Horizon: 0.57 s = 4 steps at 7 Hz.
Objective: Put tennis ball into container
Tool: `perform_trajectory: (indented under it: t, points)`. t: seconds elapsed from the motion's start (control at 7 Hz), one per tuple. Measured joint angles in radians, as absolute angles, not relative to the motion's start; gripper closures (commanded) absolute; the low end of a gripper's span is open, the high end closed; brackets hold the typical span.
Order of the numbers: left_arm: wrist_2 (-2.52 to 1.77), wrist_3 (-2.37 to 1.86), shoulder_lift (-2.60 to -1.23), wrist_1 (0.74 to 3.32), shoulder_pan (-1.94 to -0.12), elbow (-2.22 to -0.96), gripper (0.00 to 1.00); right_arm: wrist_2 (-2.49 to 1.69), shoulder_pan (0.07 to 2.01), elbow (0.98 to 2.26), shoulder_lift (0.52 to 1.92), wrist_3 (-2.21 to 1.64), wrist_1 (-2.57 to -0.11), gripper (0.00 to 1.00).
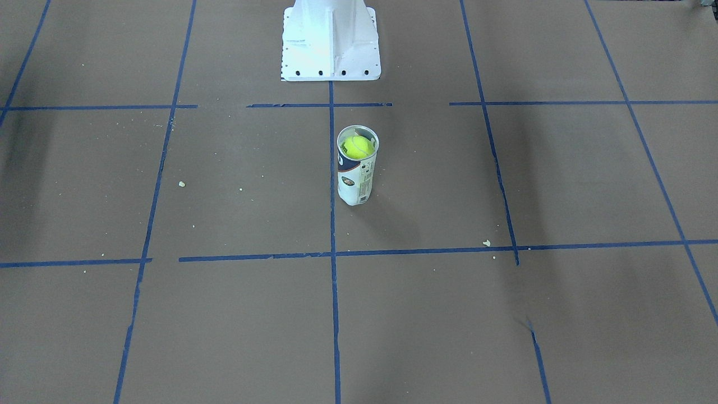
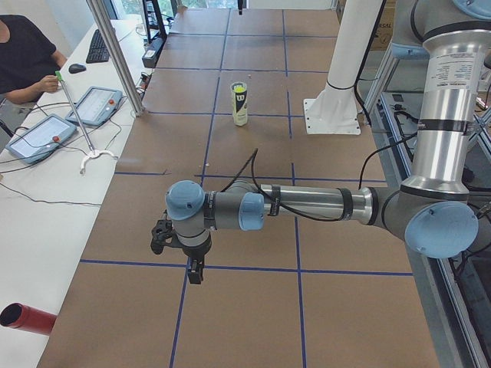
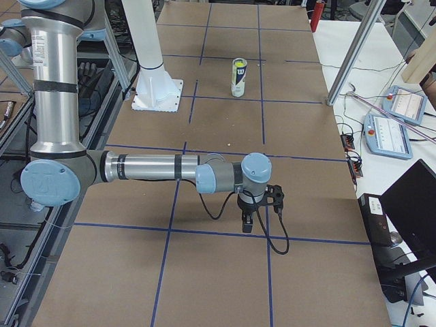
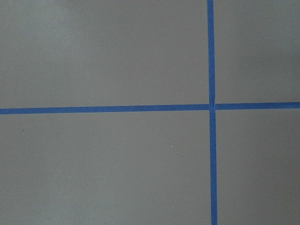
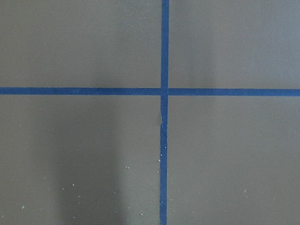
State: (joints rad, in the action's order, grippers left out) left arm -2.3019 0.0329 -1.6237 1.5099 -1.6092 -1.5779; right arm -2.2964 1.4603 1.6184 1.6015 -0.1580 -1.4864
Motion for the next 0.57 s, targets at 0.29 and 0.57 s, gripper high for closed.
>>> perform_trajectory:
  t: [0.29,0.57]
  points:
    - [-2.352,0.031,-1.624,1.487,-1.609,-1.596,0.0,-2.296,1.46,1.618,1.601,-0.158,-1.486,0.0]
    - [-2.368,0.031,-1.623,1.485,-1.609,-1.598,0.0,-2.296,1.46,1.618,1.601,-0.158,-1.486,0.0]
